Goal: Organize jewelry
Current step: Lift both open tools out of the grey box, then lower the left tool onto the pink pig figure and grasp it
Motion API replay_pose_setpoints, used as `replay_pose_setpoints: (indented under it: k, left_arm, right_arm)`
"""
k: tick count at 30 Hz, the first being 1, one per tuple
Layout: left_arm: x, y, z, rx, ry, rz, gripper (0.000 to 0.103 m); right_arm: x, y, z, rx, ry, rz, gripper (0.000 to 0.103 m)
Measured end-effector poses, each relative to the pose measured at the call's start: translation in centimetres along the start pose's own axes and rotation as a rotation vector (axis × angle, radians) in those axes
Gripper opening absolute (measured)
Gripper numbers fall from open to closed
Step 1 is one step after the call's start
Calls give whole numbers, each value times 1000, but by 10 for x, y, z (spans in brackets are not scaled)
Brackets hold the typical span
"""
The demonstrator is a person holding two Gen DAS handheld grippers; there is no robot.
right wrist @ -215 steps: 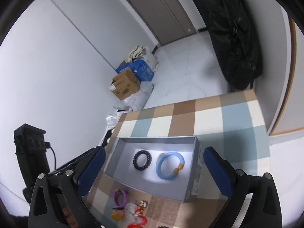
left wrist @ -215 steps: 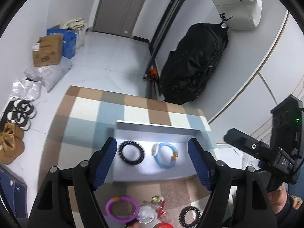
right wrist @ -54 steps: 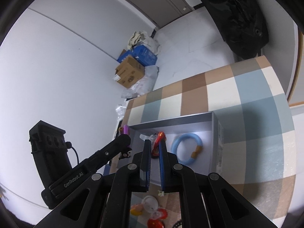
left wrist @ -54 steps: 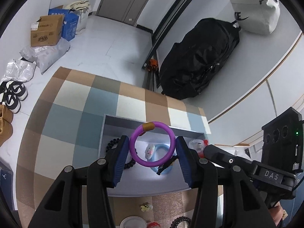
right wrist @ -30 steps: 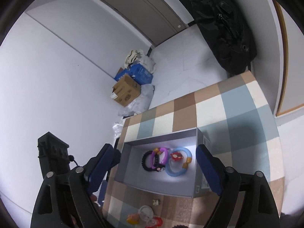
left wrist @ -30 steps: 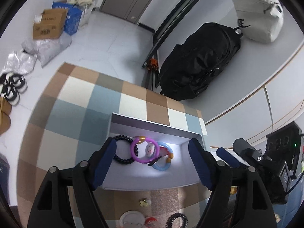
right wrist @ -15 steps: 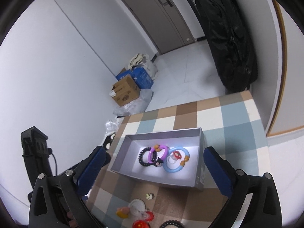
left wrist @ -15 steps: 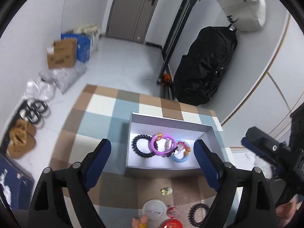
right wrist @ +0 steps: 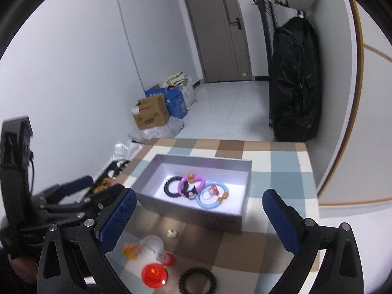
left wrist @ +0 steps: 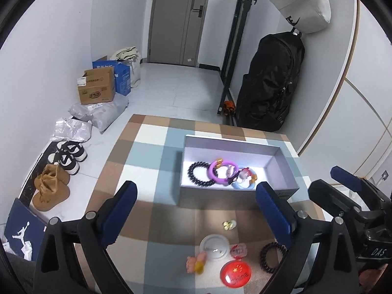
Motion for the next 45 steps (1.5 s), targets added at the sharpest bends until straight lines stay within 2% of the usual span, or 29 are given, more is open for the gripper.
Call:
replay_pose_setpoints:
  k: [11, 16, 22, 24, 26, 28, 34, 36, 44, 45]
  left_arm:
    - [21, -24, 3, 78, 28, -65, 95]
    - [24, -37, 7, 134, 47, -56, 95]
    - [23, -46, 10, 187, -4, -41, 94]
    - [22, -48, 14, 218, -18, -31, 91]
    - [20, -52, 20, 259, -41, -25, 80]
    - [18, -56, 27, 297, -71, -16, 80]
    - [18, -60, 35, 355, -88, -14, 66]
    - [17, -60, 35, 360, -96, -14, 63]
    - [11, -61, 41, 392, -107, -1, 39]
    - [11, -60, 41, 392, -103, -1, 39]
  right_arm:
    - [4, -20, 1, 47, -13, -18, 103]
    - [3, -31, 6, 91, -26, -13, 103]
    - [-1, -37, 5, 100, -20, -1, 103]
    - [0, -38, 5, 106, -22, -10, 103]
    - [-1, -39, 7, 128, 4, -7, 103]
    - [-1, -40, 10, 153, 21, 6, 103]
    - [-2, -40, 14, 182, 21, 21, 103]
    - [-6, -40, 13, 181, 11, 34, 103]
    - [-16, -38, 7, 161, -14, 72, 103]
    - [-17, -37, 7, 157, -15, 73, 103]
Point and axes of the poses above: each gripper's, at about its wrist camera, not at the fingertips, and z roughly the way its jaws point, x to its left, y to its top, the point moved 1 cm from there along z, roughly the way its jaws point, and after that the axes turned 8 degrees about x, right-handed, at the moved point
